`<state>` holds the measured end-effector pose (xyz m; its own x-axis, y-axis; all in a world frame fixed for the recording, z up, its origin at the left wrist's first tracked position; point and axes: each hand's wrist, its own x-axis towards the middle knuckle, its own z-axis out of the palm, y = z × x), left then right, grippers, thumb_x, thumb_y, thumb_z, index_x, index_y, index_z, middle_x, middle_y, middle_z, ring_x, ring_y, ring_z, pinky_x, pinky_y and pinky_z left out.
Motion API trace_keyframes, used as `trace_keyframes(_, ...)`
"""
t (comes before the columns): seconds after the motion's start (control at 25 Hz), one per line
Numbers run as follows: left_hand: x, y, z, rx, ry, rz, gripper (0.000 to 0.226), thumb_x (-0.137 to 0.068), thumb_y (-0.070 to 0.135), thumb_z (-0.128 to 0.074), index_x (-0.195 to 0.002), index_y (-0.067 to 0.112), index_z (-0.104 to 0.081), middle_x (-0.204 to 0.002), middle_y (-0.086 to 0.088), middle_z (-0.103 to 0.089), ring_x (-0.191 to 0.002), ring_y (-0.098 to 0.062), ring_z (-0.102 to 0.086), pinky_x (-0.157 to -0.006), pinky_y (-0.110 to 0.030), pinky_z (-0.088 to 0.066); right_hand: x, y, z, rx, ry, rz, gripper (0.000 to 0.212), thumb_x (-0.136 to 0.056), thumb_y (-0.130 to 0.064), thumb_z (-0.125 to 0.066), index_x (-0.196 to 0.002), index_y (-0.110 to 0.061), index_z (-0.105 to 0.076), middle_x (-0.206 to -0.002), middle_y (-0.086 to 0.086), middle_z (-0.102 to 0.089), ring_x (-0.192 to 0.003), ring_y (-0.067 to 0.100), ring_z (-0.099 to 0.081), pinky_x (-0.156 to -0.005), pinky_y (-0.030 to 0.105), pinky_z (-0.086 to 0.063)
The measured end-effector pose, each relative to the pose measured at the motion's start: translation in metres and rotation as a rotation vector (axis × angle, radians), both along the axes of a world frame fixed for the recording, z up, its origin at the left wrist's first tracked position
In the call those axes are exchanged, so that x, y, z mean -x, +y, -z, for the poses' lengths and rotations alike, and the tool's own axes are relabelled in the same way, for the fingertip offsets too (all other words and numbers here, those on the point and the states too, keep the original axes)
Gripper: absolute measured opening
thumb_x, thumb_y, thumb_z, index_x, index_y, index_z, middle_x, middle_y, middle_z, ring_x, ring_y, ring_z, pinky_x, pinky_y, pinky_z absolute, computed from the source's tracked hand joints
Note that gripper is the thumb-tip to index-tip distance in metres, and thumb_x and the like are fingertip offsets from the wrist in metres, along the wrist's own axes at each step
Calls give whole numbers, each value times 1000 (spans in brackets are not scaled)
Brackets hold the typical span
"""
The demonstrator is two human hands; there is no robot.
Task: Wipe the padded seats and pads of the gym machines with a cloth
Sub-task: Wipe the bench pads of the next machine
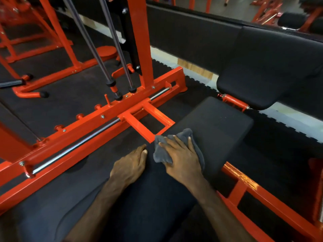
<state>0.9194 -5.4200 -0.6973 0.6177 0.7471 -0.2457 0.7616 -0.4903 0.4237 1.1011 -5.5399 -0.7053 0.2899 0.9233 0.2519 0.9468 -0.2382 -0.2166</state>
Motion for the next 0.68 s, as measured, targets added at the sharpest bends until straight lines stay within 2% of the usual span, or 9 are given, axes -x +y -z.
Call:
trace_keyframes(0.08,-10,3,-2,9,3,15,52,-109,59,-19,-155,42,-37,-160,8,-50,-143,-26,-52,-114,-47,-43,-7,26,-9,20,27,-7,57,-83,-29,-60,-139,-36,-56,-139,-17,-58,-144,12,-45,-123,60,-24)
trace_keyframes(0.2,-21,2,-7,14,-6,24,53,-110,59,-20,-157,41,-36,-161,6,-48,-143,-28,-52,-114,-47,-42,-20,20,-11,53,43,157,63,-82,-27,-61,-144,-37,-52,-145,-15,-54,-147,13,-40,-125,60,-20)
trace_keyframes(0.28,-19,-2,-8,2,-17,22,51,-110,58,-21,-157,41,-36,-162,7,-47,-144,-28,-51,-115,-47,-41,-10,-13,-7,-15,22,153,69,-79,-27,-67,-147,-32,-54,-150,-11,-54,-149,14,-41,-124,60,-25)
trace_keyframes(0.4,-27,3,-9,-7,-19,38,48,-111,56,-22,-153,41,-38,-158,4,-52,-140,-31,-54,-112,-48,-44,-2,-27,-5,-109,-21,-24,60,-78,-26,-64,-138,-26,-64,-141,-7,-62,-141,15,-51,-120,57,-36)
trace_keyframes(0.48,-38,7,-9,22,-23,54,47,-111,56,-22,-150,39,-40,-155,-1,-56,-138,-32,-56,-110,-49,-45,-22,-17,-9,-105,-5,56,60,-76,-22,-68,-137,-25,-64,-139,-6,-64,-139,17,-53,-117,61,-39)
trace_keyframes(0.56,-42,7,-7,15,-28,60,46,-110,58,-22,-148,39,-42,-152,-2,-59,-136,-33,-58,-109,-50,-46,-32,-32,-7,-39,14,198,68,-75,-20,-74,-141,-26,-60,-144,-7,-61,-144,16,-48,-121,62,-32)
trace_keyframes(0.68,-41,3,-3,-20,-39,46,47,-110,58,-22,-148,38,-42,-152,-2,-59,-135,-34,-58,-109,-49,-46,-9,-73,-8,-72,-40,176,70,-72,-24,-72,-141,-26,-62,-147,-6,-59,-144,18,-49,-125,55,-21)
